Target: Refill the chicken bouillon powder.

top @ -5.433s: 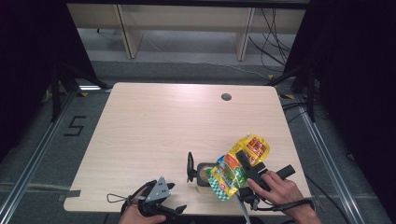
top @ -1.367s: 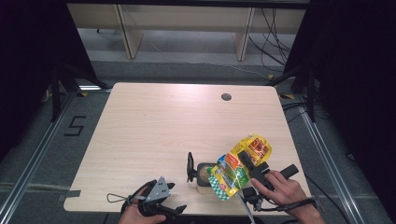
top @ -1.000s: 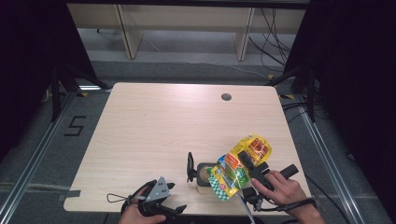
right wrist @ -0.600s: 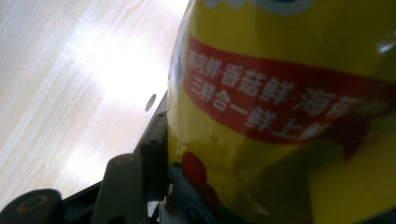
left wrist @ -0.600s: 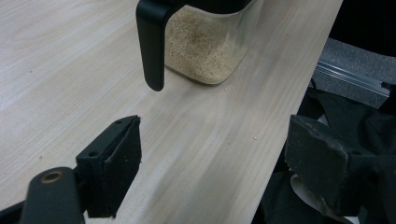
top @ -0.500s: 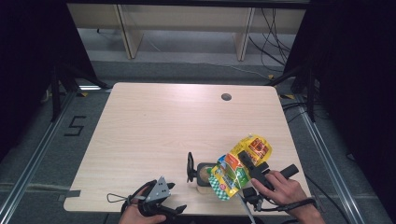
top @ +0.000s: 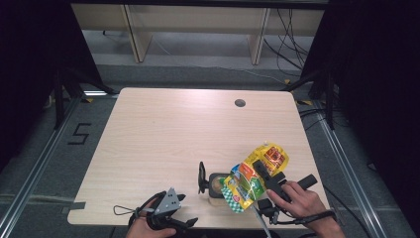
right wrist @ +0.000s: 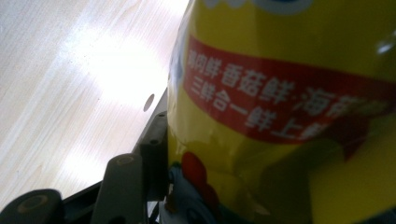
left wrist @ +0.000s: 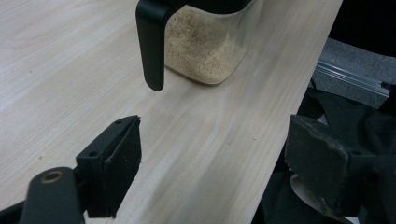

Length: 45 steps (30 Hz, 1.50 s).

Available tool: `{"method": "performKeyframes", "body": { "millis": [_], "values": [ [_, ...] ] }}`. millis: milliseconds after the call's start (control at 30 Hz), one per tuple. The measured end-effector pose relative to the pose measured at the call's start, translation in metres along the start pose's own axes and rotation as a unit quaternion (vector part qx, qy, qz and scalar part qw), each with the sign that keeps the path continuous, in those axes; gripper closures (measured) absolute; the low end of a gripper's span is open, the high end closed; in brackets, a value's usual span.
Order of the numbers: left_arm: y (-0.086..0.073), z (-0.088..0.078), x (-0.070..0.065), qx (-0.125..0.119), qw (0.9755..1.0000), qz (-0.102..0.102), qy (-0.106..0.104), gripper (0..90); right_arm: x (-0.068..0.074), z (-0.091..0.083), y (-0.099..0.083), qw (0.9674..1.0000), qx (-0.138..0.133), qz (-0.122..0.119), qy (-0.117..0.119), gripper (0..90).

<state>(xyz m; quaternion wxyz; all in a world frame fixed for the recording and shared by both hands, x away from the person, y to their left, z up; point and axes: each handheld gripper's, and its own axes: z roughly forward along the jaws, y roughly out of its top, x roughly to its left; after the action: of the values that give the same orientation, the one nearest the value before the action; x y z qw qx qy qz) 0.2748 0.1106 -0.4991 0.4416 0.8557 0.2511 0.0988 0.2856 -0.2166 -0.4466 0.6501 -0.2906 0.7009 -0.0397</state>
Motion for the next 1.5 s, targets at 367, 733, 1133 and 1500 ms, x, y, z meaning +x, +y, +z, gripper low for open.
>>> {"method": "performKeyframes", "body": {
  "millis": [367,733,1133,1500],
  "values": [
    [0.0000,0.0006,0.0004,-0.007,1.0000,0.001,-0.003,18.3,-0.0020,-0.0001,0.0003,1.0000,-0.002,-0.010,0.000,50.1],
    [0.0001,0.0007,0.0002,-0.007,1.0000,0.001,-0.003,18.3,-0.0035,-0.0022,0.0032,0.9999,-0.004,-0.015,-0.005,50.1],
    [0.0001,0.0005,0.0005,-0.006,1.0000,0.003,-0.003,18.3,-0.0029,-0.0024,0.0028,0.9999,-0.002,-0.010,-0.003,50.1],
    [0.0001,0.0005,0.0004,-0.007,1.0000,0.002,-0.002,18.4,-0.0031,-0.0023,0.0009,1.0000,-0.002,-0.008,-0.004,50.1]
  ]
}}
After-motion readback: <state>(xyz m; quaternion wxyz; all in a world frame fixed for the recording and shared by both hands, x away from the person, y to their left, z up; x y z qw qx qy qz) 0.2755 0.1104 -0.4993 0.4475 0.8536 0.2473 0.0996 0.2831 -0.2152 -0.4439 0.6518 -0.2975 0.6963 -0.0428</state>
